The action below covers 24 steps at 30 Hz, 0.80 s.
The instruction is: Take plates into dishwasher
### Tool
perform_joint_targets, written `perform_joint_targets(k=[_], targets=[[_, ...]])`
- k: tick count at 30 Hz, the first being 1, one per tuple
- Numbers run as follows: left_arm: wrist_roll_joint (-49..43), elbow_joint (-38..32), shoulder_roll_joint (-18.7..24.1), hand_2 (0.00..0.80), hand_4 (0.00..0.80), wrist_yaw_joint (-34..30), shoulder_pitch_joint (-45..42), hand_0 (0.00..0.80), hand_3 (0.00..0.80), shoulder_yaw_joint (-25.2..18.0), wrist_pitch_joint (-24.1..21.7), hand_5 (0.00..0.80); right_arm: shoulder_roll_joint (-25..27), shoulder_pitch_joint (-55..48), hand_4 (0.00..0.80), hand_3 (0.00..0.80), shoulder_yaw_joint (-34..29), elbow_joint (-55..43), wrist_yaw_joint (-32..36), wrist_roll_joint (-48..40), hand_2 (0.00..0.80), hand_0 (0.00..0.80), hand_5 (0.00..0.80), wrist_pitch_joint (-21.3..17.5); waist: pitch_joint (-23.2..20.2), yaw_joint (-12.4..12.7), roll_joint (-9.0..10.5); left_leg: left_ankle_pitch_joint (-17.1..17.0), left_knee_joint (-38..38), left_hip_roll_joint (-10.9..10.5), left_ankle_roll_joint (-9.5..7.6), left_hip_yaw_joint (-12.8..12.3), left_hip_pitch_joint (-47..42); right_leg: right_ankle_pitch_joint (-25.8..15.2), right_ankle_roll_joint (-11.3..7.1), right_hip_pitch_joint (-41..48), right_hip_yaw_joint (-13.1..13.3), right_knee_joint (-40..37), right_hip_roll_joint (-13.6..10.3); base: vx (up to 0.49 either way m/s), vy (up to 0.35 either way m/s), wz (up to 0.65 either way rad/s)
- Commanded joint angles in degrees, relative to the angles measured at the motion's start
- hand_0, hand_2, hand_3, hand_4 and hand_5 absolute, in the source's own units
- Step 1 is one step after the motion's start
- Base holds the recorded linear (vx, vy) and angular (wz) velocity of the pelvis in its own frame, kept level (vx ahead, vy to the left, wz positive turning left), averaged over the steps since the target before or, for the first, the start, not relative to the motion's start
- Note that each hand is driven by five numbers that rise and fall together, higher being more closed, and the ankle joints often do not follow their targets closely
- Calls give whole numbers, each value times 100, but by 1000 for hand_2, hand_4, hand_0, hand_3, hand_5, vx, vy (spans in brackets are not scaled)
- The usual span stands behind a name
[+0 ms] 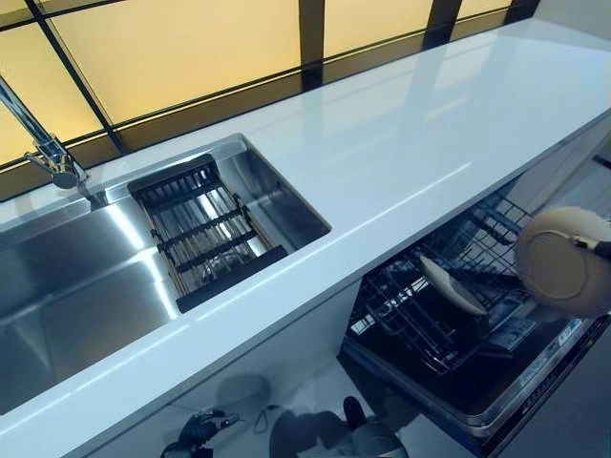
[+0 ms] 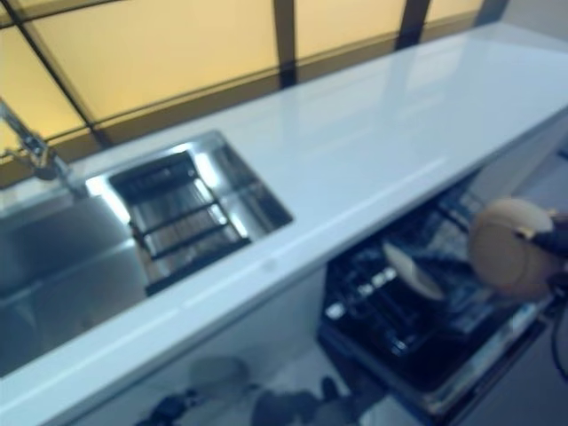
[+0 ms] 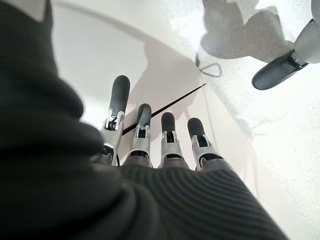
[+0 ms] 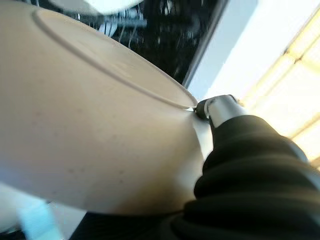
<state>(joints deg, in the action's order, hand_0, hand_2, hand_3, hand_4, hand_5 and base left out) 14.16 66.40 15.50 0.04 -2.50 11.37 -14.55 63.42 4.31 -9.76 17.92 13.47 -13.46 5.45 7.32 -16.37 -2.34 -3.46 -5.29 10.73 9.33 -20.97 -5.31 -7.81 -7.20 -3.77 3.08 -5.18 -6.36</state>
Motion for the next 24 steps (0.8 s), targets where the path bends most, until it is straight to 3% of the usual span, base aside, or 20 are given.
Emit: perform_joint_targets(k=[1, 4, 8, 14, 24], targets=[[-194, -160, 363, 0, 0, 128, 564, 0, 0, -187, -194, 0, -310, 464, 800, 800, 47, -280, -131, 455, 800, 800, 800, -79, 141, 47, 410, 578, 29, -72, -192, 278, -511, 83, -211, -43, -58, 30, -86, 0, 14, 5], [-210, -176, 350, 0, 0, 137, 561, 0, 0, -186, -180, 0, -386, 442, 800, 800, 123, -331, -281, 582, 800, 800, 800, -105, 152, 58, 412, 579, 29, -78, -199, 290, -512, 78, -212, -39, -70, 32, -95, 0, 2, 3], [-228, -191, 317, 0, 0, 134, 579, 0, 0, -169, -180, 0, -455, 469, 800, 800, 245, -483, -800, 1635, 800, 800, 800, -346, 165, 96, 410, 591, 29, -87, -205, 302, -502, 72, -223, -48, -94, 29, -104, 0, 0, 0], [-166, -215, 251, 0, 0, 161, 615, 0, 0, -95, -184, 0, -340, 496, 800, 800, 656, -873, -1055, 3037, 800, 800, 800, -336, 172, 129, 401, 586, 29, -91, -226, 299, -486, 75, -229, -56, -81, 33, -87, 0, 0, 0], [-251, -276, 246, 0, 0, 182, 656, 0, 0, -45, -73, 0, -502, 620, 800, 800, 1064, -541, -1270, 3346, 800, 800, 800, -227, 170, 257, 407, 555, 29, -69, -220, 368, -453, 78, -243, -35, -167, 29, -109, -1, -1, 1]])
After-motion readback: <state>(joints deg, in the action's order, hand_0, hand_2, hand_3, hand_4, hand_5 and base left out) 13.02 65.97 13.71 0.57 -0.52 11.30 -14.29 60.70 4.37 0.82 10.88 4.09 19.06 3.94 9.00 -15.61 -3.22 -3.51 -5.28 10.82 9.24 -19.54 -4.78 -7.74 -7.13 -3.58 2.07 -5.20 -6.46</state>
